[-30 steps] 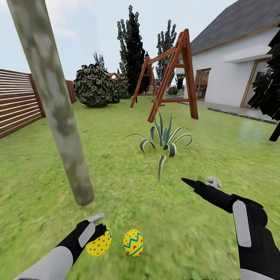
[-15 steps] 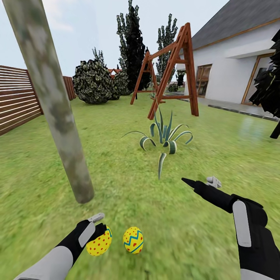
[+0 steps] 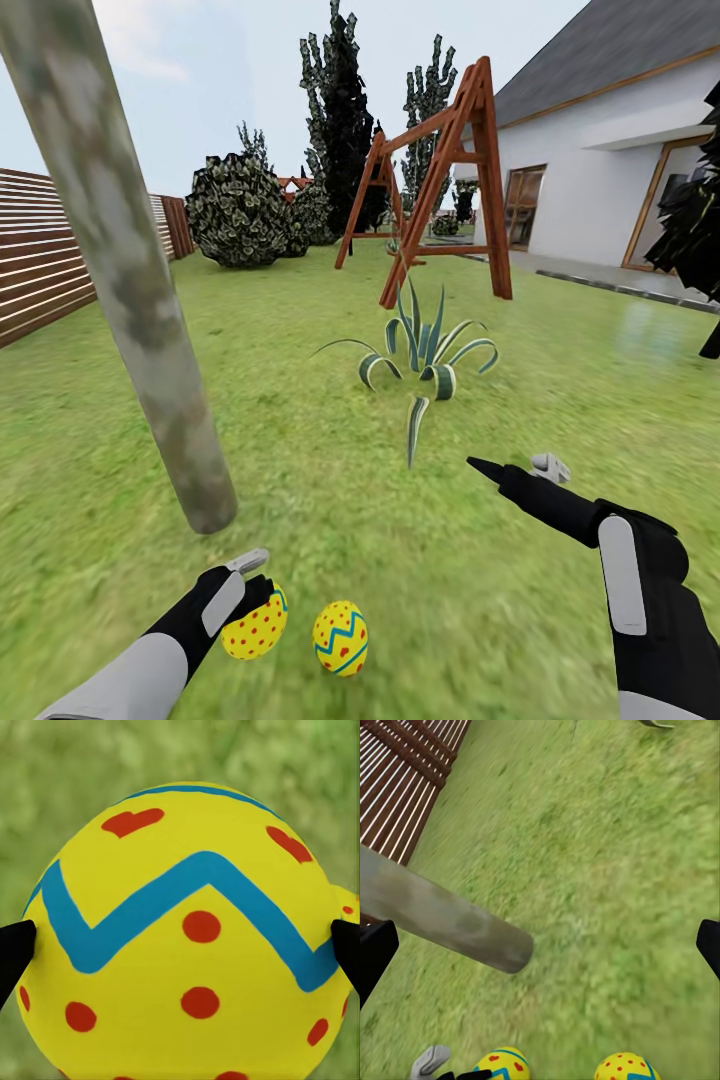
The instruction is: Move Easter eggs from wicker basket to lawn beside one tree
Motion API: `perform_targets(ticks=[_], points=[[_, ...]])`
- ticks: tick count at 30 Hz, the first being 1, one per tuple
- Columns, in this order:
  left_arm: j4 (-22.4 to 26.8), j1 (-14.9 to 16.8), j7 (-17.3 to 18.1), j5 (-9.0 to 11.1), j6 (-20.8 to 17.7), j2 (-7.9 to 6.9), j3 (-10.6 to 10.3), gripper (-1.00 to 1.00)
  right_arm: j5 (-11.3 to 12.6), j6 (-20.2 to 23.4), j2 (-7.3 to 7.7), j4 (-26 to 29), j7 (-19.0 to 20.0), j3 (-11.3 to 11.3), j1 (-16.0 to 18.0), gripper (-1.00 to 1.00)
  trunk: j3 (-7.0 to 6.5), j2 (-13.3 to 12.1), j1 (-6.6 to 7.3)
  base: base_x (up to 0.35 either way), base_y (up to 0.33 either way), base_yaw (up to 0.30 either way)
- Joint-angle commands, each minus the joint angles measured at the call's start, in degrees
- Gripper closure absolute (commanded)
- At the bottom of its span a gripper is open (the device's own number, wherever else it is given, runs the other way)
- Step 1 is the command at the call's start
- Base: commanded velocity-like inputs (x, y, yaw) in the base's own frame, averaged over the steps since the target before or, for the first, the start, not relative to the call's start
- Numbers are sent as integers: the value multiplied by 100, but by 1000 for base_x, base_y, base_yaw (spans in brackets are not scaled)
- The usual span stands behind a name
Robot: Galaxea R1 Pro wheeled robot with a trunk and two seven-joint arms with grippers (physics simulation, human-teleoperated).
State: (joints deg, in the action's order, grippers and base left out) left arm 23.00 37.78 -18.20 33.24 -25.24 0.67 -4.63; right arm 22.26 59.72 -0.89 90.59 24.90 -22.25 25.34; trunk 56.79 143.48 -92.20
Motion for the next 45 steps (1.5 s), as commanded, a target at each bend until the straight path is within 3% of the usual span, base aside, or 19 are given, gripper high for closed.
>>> perform_targets(ticks=[1, 14, 45], points=[[12, 1, -52, 60, -16, -5, -47, 100, -47, 28, -7, 3, 59, -16, 6, -100, 6, 2, 1, 32, -2, 0], [46, 1, -52, 60, -16, -5, -47, 100, -55, 28, -4, 3, 59, -38, 6, -100, 6, 2, 1, 4, 0, 0], [94, -16, -8, 60, 213, -14, -86, 100, -47, 28, 61, -2, 59, -40, 6, -100, 693, 44, -79, 0, 0, 0]])
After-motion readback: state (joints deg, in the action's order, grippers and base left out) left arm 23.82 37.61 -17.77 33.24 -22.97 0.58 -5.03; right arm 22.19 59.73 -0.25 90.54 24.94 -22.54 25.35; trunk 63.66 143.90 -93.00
